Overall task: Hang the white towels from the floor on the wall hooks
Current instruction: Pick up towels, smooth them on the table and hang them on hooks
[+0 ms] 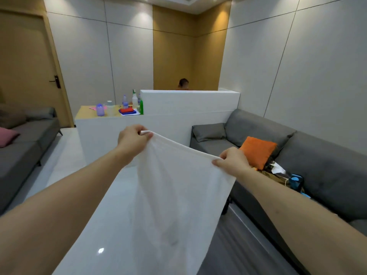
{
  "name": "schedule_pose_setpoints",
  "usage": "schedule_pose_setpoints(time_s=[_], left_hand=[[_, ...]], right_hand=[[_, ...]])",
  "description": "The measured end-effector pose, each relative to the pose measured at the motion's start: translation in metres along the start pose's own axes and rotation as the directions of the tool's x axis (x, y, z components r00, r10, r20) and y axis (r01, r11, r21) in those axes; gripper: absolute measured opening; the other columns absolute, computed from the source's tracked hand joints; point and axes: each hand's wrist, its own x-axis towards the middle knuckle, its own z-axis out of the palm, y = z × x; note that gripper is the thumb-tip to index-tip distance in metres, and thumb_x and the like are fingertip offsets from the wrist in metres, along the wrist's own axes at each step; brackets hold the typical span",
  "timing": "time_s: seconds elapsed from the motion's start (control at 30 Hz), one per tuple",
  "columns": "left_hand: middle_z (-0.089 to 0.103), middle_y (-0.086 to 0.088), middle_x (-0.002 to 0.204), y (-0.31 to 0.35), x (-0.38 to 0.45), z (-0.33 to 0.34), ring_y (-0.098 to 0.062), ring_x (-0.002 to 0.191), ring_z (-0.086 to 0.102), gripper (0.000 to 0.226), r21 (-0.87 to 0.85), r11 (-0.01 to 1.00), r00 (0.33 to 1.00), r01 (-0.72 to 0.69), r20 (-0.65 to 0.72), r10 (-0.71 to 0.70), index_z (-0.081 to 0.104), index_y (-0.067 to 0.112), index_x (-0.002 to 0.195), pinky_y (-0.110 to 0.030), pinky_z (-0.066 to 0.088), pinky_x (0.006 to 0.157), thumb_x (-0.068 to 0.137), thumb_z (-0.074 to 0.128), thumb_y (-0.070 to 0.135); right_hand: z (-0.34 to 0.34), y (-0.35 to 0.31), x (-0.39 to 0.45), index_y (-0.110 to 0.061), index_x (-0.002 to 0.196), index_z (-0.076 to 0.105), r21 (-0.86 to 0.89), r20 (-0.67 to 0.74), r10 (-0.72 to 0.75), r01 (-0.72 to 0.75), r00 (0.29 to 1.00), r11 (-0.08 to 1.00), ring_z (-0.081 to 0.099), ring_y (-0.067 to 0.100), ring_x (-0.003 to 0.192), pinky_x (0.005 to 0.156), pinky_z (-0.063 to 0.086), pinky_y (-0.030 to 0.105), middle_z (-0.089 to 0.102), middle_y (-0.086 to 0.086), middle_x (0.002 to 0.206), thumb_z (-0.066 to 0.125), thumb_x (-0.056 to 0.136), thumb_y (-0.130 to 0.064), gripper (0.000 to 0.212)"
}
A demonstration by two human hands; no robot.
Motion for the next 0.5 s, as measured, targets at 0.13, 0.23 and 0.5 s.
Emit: schedule_pose_setpoints(time_s=[0.13, 0.23, 0.5], left_hand=[[0.065, 0.000, 0.094, 0.021, 0.069, 0.010, -0.023, 0.093, 0.059, 0.012, 0.045, 0.999, 0.993, -0.015, -0.120, 0.020, 0.071, 0.025, 0.095, -0.032, 0.051, 0.080, 0.091, 0.065, 0.034], [0.062, 0.000, 0.092, 0.042, 0.101, 0.021, -0.023, 0.090, 0.059, 0.013, 0.064, 0.997, 0.977, -0.033, -0.208, 0.046, 0.072, 0.023, 0.098, -0.028, 0.046, 0.077, 0.090, 0.067, 0.032], [0.067, 0.003, 0.092, 0.066, 0.095, 0.084, -0.018, 0.092, 0.061, 0.014, 0.079, 0.996, 0.964, -0.036, -0.262, 0.055, 0.075, 0.024, 0.097, -0.029, 0.050, 0.083, 0.087, 0.072, 0.033]], right_hand=[[-0.020, -0.019, 0.083, -0.020, 0.086, 0.070, -0.032, -0.164, -0.041, 0.037, 0.986, 0.999, 0.060, 0.025, 0.083, 0.069, 0.048, 0.033, 0.068, 0.002, 0.088, 0.064, 0.090, -0.033, 0.015], [-0.035, -0.019, 0.127, -0.019, 0.094, 0.072, -0.074, -0.203, -0.106, 0.092, 0.973, 0.993, 0.062, 0.028, 0.090, 0.070, 0.047, 0.032, 0.066, 0.005, 0.093, 0.057, 0.091, -0.017, 0.015], [-0.046, 0.063, 0.177, -0.019, 0.098, 0.068, -0.052, -0.283, -0.224, 0.218, 0.933, 0.975, 0.058, 0.033, 0.089, 0.067, 0.040, 0.035, 0.066, 0.007, 0.092, 0.051, 0.099, -0.030, 0.021]])
